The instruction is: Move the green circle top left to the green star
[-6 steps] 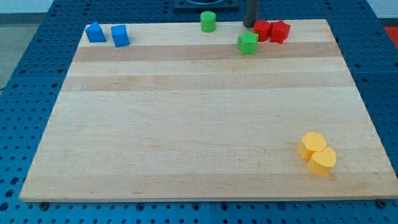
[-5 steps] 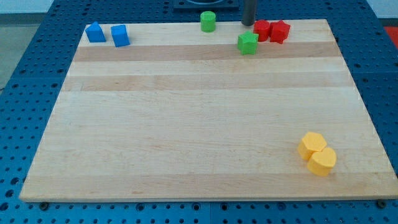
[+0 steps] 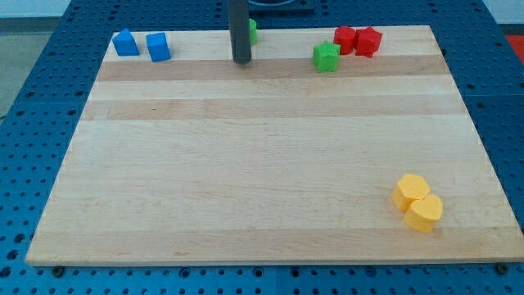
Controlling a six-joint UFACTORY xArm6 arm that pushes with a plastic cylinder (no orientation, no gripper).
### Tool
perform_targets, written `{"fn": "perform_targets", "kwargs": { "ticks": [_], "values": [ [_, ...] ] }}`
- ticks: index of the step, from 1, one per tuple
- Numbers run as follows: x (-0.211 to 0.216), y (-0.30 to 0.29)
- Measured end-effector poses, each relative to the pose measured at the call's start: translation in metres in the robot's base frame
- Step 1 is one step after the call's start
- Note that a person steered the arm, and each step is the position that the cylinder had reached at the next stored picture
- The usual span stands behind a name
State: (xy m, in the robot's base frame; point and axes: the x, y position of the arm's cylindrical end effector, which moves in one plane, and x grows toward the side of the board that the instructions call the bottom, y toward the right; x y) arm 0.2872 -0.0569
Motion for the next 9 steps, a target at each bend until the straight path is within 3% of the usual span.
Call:
{"fn": "perform_targets", "kwargs": {
  "ticks": [1,2,3,5,7,8,9],
  "values": [
    [-0.015,-0.013],
    [-0.062,-0.061],
    [-0.095,-0.072],
    [-0.095,-0.054],
    [-0.085,0.021],
    [-0.041,0.068],
    [-0.037,0.018]
  ]
}}
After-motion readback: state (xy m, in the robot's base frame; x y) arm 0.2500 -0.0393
